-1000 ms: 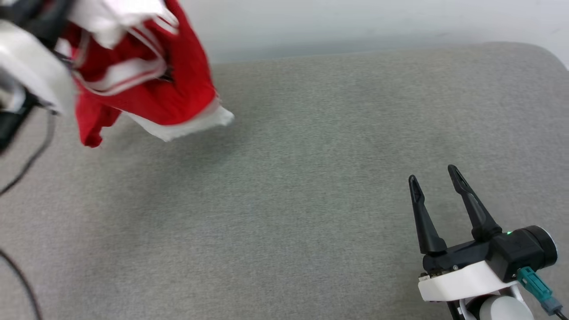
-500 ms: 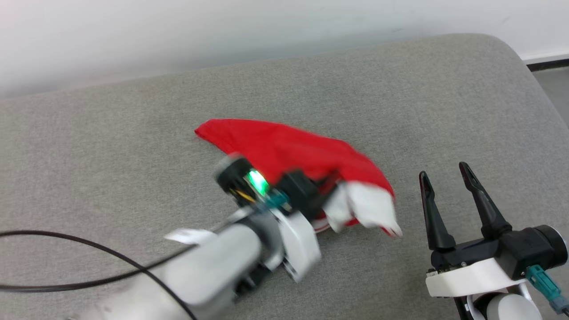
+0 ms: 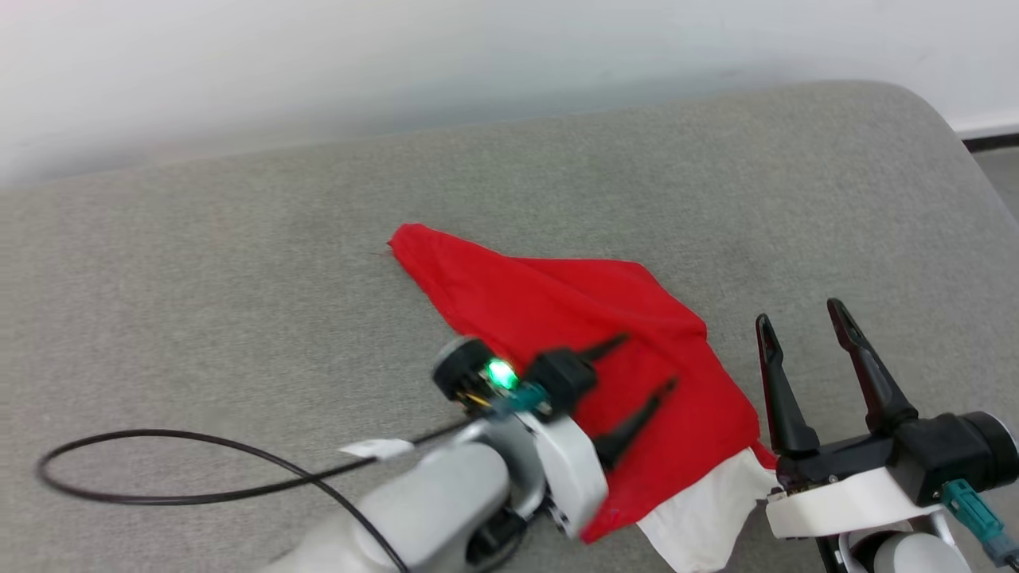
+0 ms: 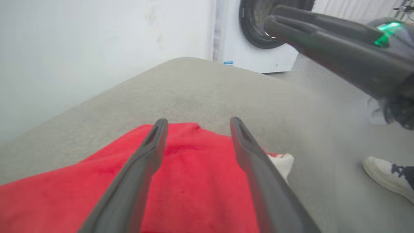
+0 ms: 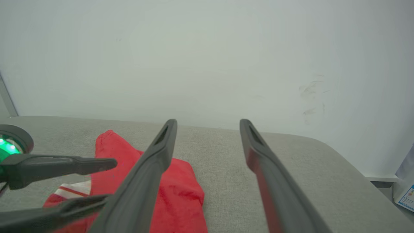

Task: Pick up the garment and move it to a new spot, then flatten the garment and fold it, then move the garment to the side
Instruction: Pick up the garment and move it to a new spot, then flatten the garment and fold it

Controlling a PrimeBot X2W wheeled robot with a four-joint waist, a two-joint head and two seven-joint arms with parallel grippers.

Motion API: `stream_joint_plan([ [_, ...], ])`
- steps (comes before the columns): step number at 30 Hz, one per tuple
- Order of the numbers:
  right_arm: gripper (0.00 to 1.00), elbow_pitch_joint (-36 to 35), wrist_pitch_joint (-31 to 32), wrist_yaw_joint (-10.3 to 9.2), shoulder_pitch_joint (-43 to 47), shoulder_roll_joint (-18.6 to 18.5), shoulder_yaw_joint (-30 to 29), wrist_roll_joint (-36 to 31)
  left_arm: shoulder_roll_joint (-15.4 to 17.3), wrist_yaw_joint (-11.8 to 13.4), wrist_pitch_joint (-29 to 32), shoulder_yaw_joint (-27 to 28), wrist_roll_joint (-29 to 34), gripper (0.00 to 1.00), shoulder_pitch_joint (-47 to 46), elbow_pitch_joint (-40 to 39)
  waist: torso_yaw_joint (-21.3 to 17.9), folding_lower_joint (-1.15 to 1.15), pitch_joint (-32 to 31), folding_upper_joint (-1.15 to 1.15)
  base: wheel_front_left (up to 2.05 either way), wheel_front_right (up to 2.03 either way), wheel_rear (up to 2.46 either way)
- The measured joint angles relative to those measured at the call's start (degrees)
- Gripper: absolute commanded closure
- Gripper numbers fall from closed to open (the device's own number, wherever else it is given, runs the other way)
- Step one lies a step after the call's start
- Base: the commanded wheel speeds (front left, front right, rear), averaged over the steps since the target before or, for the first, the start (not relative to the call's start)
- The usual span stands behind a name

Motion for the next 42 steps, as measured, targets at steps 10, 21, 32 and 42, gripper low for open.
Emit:
stream_joint_plan([
  [10, 0.0, 0.4, 0.0, 0.0, 1.12, 0.01, 0.6, -0.6, 11.73, 9.28, -0.74, 21.62, 3.48, 0.0, 4.52, -10.89, 3.93, 0.0, -2.87, 0.0, 0.0, 0.0, 0.0],
  [21, 0.0, 0.52, 0.0, 0.0, 1.97, 0.0, 1.34, -0.58, 14.64, 13.24, -0.74, 41.01, 11.04, 0.0, 25.65, -23.15, 4.97, 0.0, -4.25, 0.0, 0.0, 0.0, 0.0],
  [32, 0.0, 0.75, 0.0, 0.0, 3.32, 0.0, 1.49, -0.89, 6.83, 10.36, -0.74, 51.34, 19.86, 0.0, 39.78, -29.33, 6.22, 0.0, -5.09, 0.0, 0.0, 0.0, 0.0],
  [42, 0.0, 3.18, 1.42, 0.0, 1.85, -0.01, 1.0, -0.4, 2.56, 5.59, -0.74, 54.19, 24.38, 0.0, 39.89, -28.86, 8.75, 0.0, -3.33, 0.0, 0.0, 0.0, 0.0],
])
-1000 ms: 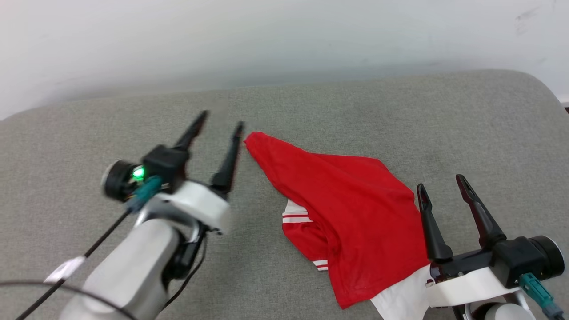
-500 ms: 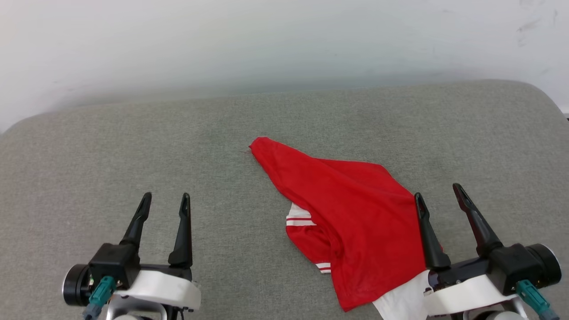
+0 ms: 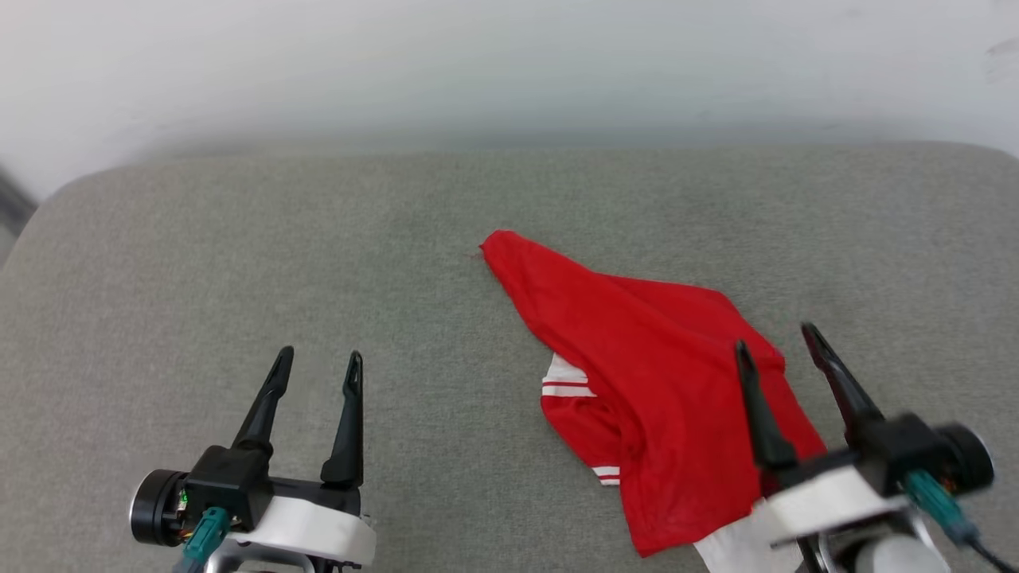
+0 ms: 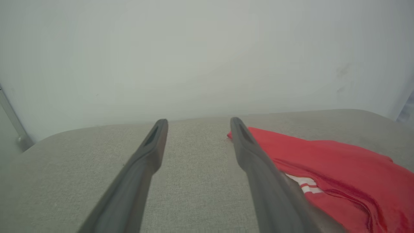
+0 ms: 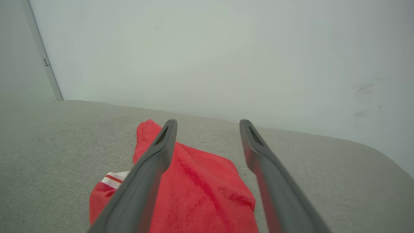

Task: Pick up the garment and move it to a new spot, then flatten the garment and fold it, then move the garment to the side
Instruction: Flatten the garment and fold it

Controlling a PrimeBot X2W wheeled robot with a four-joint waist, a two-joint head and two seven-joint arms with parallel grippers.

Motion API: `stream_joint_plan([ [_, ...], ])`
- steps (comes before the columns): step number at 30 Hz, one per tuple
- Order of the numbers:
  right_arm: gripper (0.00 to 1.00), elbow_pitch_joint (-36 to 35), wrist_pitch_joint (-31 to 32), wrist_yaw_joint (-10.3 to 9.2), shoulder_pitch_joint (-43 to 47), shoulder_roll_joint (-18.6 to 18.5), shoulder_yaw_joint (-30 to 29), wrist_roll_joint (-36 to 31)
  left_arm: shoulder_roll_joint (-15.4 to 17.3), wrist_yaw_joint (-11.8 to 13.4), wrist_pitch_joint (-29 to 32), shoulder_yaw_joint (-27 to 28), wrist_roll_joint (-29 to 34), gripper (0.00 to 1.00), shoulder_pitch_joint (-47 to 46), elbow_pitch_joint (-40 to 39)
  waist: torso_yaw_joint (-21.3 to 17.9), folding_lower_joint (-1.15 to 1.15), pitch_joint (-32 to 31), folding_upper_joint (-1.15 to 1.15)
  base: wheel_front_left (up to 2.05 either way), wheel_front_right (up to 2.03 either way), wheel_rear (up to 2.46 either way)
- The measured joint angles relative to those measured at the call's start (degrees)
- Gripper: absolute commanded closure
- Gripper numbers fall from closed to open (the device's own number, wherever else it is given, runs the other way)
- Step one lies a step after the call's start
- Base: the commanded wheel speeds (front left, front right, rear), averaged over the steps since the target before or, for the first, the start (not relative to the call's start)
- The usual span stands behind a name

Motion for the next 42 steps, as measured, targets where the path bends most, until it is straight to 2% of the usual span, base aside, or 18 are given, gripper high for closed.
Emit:
stream_joint_plan([
  [3, 0.0, -0.15, 6.11, 0.0, -5.1, -0.55, 3.05, -1.37, -1.35, -1.46, 0.0, 0.44, 0.96, 0.0, -0.44, 0.55, 1.08, 0.0, 1.42, 0.0, 0.0, 0.0, 0.0],
  [5, 0.0, -0.32, 12.33, 0.03, -9.16, -2.88, 6.64, -0.43, -2.03, -2.42, 0.0, 0.75, 1.66, 0.0, -1.23, 0.71, 1.99, 0.0, 2.47, 0.0, 0.0, 0.0, 0.0],
  [9, 0.0, 1.46, 29.49, 0.01, -18.7, -10.07, 15.4, 6.41, -3.55, -4.2, 0.0, 1.4, 2.63, 0.0, -3.07, 1.4, 4.08, 0.01, 4.83, 0.0, 0.0, 0.0, 0.0],
  [13, 0.0, 4.11, 46.21, 0.05, -28.93, -15.37, 23.54, 16.06, -5.34, -5.82, 0.0, 1.6, 3.72, 0.0, -5.13, 2.23, 6.87, 0.01, 7.14, 0.0, 0.0, 0.0, 0.0],
  [16, 0.0, 7.02, 55.23, 0.01, -35.51, -17.2, 27.04, 21.2, -6.58, -6.72, 0.0, 1.79, 4.34, 0.0, -6.23, 2.86, 9.32, 0.01, 8.7, 0.0, 0.0, 0.0, 0.0],
  [19, 0.0, 11.26, 61.89, 0.01, -40.33, -18.12, 29.25, 23.42, -7.44, -7.7, 0.0, 1.83, 4.72, 0.0, -7.32, 3.34, 11.92, 0.01, 10.16, 0.0, 0.0, 0.0, 0.0],
  [26, 0.0, 21.43, 69.53, 0.01, -45.85, -19.35, 32.04, 25.21, -9.32, -8.65, 0.0, 1.64, 5.15, 0.0, -8.05, 4.3, 18.4, 0.02, 12.93, 0.0, 0.0, 0.0, 0.0],
  [32, 0.0, 27.22, 69.4, 0.01, -48.1, -21.02, 32.86, 23.16, -10.11, -9.13, 0.0, 1.57, 4.99, 0.0, -8.05, 4.65, 22.83, 0.01, 14.84, 0.0, 0.0, 0.0, 0.0],
  [38, 0.0, 30.2, 69.04, 0.02, -48.95, -20.93, 32.74, 23.27, -10.35, -9.22, 0.0, 1.45, 4.76, 0.0, -8.01, 4.85, 24.78, 0.0, 16.11, 0.0, 0.0, 0.0, 0.0],
  [39, 0.51, 30.5, 68.93, 0.02, -48.95, -20.92, 32.86, 23.3, -10.37, -9.22, 0.0, 1.44, 4.74, 0.0, -8.01, 4.85, 24.85, 0.0, 16.2, 0.0, 0.0, 0.0, 0.0],
  [40, 0.65, 30.71, 68.93, 0.02, -48.99, -20.91, 33.07, 23.4, -10.38, -9.22, 0.0, 1.4, 4.7, 0.0, -8.01, 4.86, 24.86, 0.0, 16.25, 0.0, 0.0, 0.0, 0.0],
  [41, 0.65, 30.81, 68.9, 0.02, -49.03, -20.91, 33.34, 23.62, -10.38, -9.2, 0.0, 1.31, 4.55, 0.0, -8.03, 4.86, 24.83, 0.0, 16.26, 0.0, 0.0, 0.0, 0.0],
  [42, 0.87, 30.99, 68.63, 0.02, -49.06, -20.91, 33.5, 23.86, -10.38, -9.12, 0.0, 1.2, 4.26, 0.0, -8.04, 4.86, 24.75, 0.0, 16.26, 0.0, 0.0, 0.0, 0.0],
])
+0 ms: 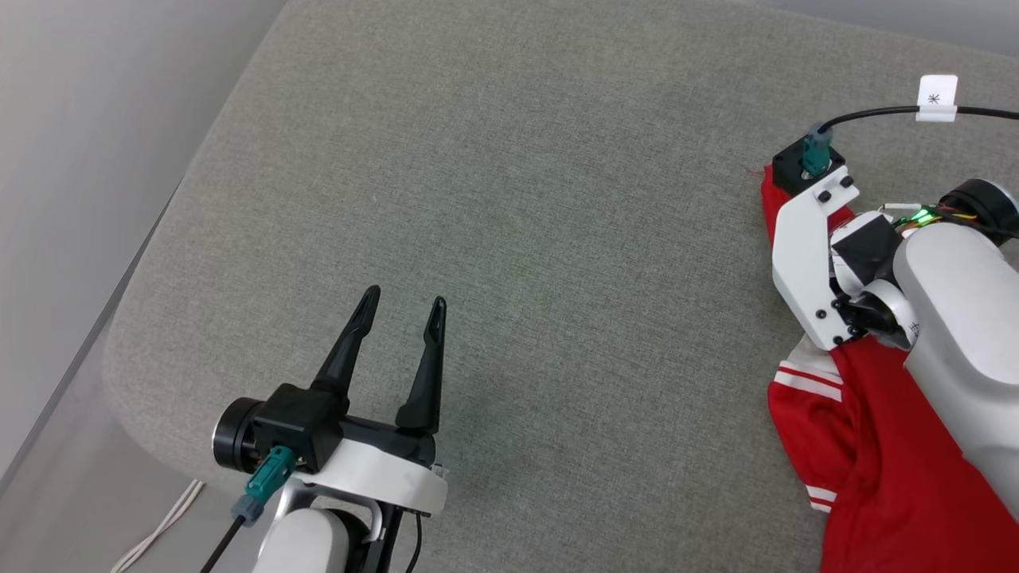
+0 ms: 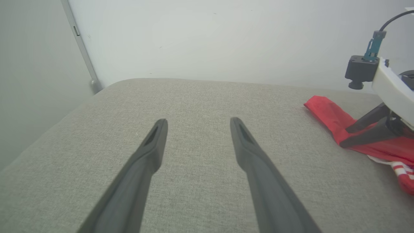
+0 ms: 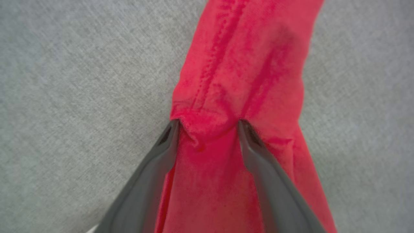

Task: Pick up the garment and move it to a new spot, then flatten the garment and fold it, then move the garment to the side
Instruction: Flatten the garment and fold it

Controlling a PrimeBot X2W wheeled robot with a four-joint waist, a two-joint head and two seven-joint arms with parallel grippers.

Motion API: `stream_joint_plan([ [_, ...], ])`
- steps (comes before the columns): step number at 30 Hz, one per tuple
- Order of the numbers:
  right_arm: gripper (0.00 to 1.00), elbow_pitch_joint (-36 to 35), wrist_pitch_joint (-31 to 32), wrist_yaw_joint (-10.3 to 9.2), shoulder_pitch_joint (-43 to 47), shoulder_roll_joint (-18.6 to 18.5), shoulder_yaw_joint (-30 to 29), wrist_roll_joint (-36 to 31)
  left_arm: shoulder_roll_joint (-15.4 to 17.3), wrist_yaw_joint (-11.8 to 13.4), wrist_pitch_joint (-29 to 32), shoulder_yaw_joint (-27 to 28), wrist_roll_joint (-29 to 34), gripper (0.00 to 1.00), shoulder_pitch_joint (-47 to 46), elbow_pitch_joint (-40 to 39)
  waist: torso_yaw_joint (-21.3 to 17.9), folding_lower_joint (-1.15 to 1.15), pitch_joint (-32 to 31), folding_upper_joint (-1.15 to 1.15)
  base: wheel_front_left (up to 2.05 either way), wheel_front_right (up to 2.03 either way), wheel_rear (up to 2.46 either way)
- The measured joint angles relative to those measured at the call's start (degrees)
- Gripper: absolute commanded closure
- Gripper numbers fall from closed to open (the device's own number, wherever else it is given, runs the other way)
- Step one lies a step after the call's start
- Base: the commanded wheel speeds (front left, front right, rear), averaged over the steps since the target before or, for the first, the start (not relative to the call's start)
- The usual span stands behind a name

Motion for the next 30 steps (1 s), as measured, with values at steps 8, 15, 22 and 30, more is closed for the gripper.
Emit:
stream_joint_plan([
  [8, 1.0, 0.47, -7.04, 0.01, 0.15, 0.9, 1.26, 2.08, -0.07, 0.22, 0.0, 0.78, 0.52, 0.0, -0.01, 0.45, -2.34, 0.01, -1.62, 0.0, 0.0, 0.0, 0.0],
  [15, 1.0, -5.19, -14.81, 0.0, 0.15, -0.1, 1.98, 5.64, -0.08, -0.14, 0.0, 3.77, 1.99, 0.0, 1.44, 0.6, -7.05, 0.01, -4.95, 0.0, 0.0, 0.0, 0.0],
  [22, 1.0, -12.33, -18.24, 0.0, 0.21, -5.82, -2.67, 9.06, 0.03, -0.66, 0.0, 6.39, 3.07, 0.0, 2.63, 0.11, -13.41, 0.01, -8.2, 0.0, 0.0, 0.0, 0.0],
  [30, 1.0, -14.4, -18.12, -0.01, 6.15, -15.1, -12.37, 8.23, 0.08, -1.31, 0.0, 8.0, 3.97, 0.0, 3.28, -0.32, -19.46, 0.01, -10.08, 0.0, 0.0, 0.0, 0.0],
])
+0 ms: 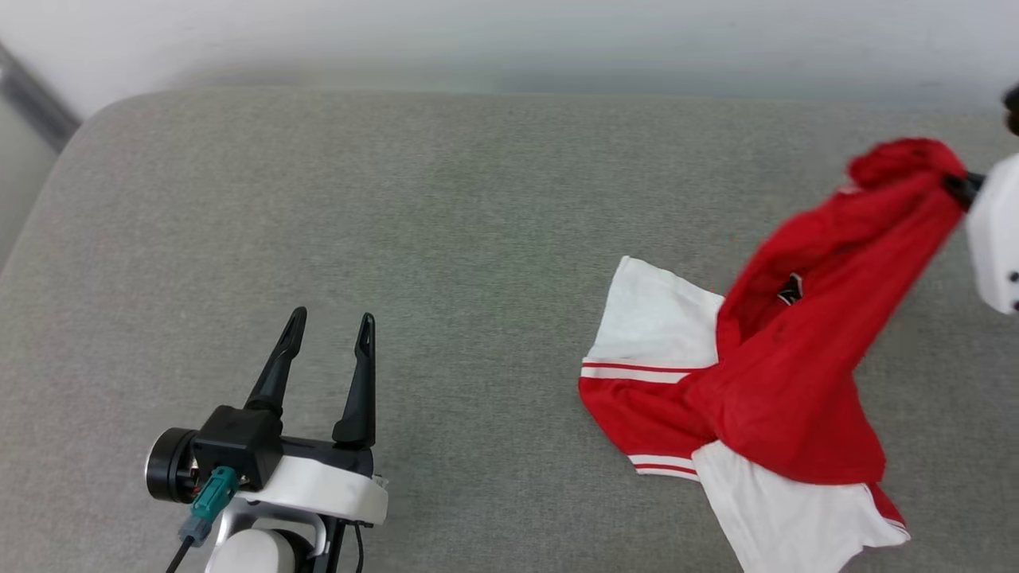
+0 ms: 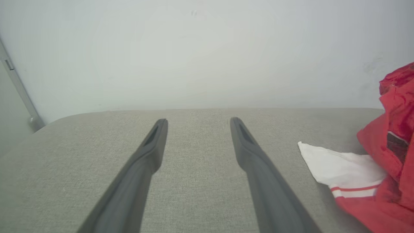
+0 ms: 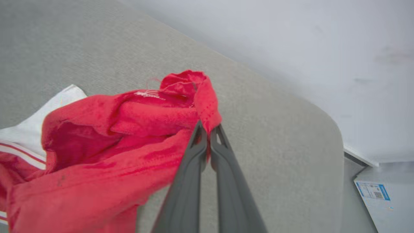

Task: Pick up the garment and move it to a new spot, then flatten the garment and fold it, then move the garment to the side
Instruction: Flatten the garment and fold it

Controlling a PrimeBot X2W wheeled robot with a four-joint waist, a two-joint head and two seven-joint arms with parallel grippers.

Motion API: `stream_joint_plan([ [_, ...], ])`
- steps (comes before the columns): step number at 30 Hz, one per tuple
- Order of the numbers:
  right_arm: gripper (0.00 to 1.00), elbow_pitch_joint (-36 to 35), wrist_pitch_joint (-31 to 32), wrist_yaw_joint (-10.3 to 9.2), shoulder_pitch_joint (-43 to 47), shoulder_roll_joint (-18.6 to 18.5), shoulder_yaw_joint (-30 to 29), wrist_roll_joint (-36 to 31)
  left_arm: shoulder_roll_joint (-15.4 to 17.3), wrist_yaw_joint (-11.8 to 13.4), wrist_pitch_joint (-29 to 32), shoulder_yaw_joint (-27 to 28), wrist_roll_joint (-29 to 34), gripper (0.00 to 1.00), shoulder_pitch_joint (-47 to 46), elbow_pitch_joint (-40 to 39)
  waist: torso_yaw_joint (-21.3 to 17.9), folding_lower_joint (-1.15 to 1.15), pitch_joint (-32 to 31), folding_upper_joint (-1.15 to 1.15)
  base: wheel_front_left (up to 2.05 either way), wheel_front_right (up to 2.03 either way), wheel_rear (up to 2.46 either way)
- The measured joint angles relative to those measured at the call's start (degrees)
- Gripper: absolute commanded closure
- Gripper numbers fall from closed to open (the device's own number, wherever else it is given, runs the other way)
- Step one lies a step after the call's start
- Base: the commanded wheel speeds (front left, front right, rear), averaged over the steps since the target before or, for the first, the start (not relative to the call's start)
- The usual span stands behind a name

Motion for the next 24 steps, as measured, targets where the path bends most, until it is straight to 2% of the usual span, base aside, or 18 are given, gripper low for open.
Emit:
stream_joint_plan([
  [4, 1.0, 3.36, -0.79, 0.0, 4.64, -3.2, -4.63, -2.46, -0.03, -0.22, 0.0, -0.05, 0.23, 0.0, -0.15, -0.02, -1.43, 0.0, 0.21, 0.0, 0.0, 0.0, 0.0],
  [10, 1.0, 12.62, -6.36, 0.01, 9.35, -4.59, -10.82, -9.39, -0.05, -0.41, 0.0, -0.66, 0.56, 0.0, -0.86, 0.09, -1.49, 0.0, 0.87, 0.0, 0.0, 0.0, 0.0],
  [11, 0.55, 13.96, -7.79, 0.0, 9.54, -4.63, -11.78, -10.78, -0.04, -0.48, 0.0, -0.63, 0.57, 0.0, -0.93, 0.15, -1.42, 0.0, 0.91, 0.0, 0.0, 0.0, 0.0],
  [12, 0.0, 15.5, -9.4, 0.01, 9.51, -4.24, -13.4, -12.07, -0.07, -0.49, 0.0, -0.65, 0.58, 0.0, -1.02, 0.19, -1.37, 0.0, 0.89, 0.0, 0.0, 0.0, 0.0],
  [15, 0.0, 19.98, -13.65, 0.0, 9.44, -2.83, -17.09, -17.18, -0.05, -0.57, 0.0, -0.67, 0.8, 0.0, -1.02, 0.32, -1.2, 0.0, 0.64, 0.0, 0.0, 0.0, 0.0],
  [18, 0.0, 22.94, -17.24, 0.01, 9.29, -0.75, -18.4, -19.62, -0.04, -0.7, 0.0, -0.58, 0.94, 0.0, -0.91, 0.45, -1.08, 0.0, 0.07, 0.0, 0.0, 0.0, 0.0],
  [24, 0.0, 22.46, -24.35, 0.01, 7.23, 4.46, -18.89, -20.37, 0.05, -0.71, 0.0, 0.41, 1.03, 0.0, 0.19, 0.18, -2.37, 0.0, -1.47, 0.0, 0.0, 0.0, 0.0],
])
